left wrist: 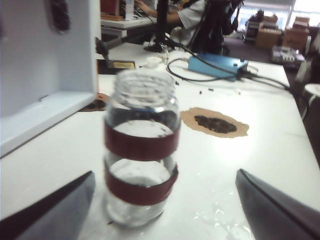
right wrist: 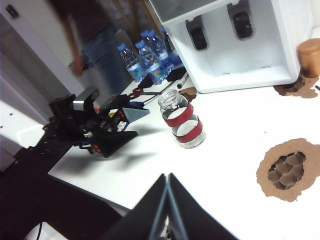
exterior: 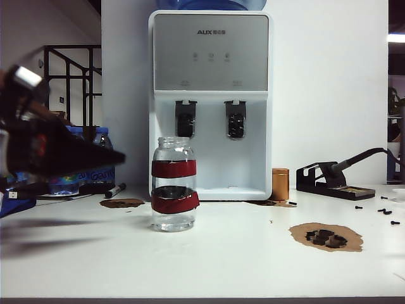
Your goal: Pick up the water bottle with two loops of red belts, then reach the front water dispenser and gently press the gray-black baffle horizontally to get a little water.
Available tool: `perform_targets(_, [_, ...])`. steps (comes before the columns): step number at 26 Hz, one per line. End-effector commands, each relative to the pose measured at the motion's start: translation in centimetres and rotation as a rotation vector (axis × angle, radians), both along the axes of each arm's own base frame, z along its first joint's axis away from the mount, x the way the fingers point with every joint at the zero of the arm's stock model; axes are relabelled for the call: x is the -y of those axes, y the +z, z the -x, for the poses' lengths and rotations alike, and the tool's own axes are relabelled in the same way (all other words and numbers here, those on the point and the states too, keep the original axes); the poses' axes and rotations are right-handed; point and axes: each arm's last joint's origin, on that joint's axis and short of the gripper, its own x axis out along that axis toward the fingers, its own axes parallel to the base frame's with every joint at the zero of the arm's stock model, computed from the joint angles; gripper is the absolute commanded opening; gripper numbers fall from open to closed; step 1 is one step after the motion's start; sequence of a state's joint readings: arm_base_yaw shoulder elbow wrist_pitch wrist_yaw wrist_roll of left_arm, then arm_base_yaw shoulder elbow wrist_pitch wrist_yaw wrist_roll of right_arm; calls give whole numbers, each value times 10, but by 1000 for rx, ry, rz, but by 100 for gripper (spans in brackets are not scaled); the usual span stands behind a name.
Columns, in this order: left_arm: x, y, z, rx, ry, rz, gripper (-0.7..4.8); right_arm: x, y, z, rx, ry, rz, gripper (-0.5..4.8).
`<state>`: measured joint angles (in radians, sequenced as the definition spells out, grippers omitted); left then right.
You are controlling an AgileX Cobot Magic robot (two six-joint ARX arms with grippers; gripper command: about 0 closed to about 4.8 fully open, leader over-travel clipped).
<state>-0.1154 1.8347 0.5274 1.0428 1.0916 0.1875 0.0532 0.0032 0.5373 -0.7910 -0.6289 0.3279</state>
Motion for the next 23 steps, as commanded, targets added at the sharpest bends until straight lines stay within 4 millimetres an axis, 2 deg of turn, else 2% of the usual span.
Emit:
perform_targets(1, [13, -2, -10, 68, -11, -15, 479, 0, 8, 5, 42, 8, 13, -3])
perform_targets(3, [28, 0, -22, 91, 39, -34, 479, 0, 13, 8, 56, 9, 18, -3])
perform_targets(9, [41, -1, -40, 67, 41, -47, 479, 0, 13, 11, 42, 9, 18, -3])
perform_targets(17, [45, -9, -38, 28, 26, -57, 479, 2, 11, 12, 22, -37, 59, -3])
perform_targets(23, [55, -22, -36, -5, 43, -83, 479, 4, 18, 18, 59, -106, 121, -3])
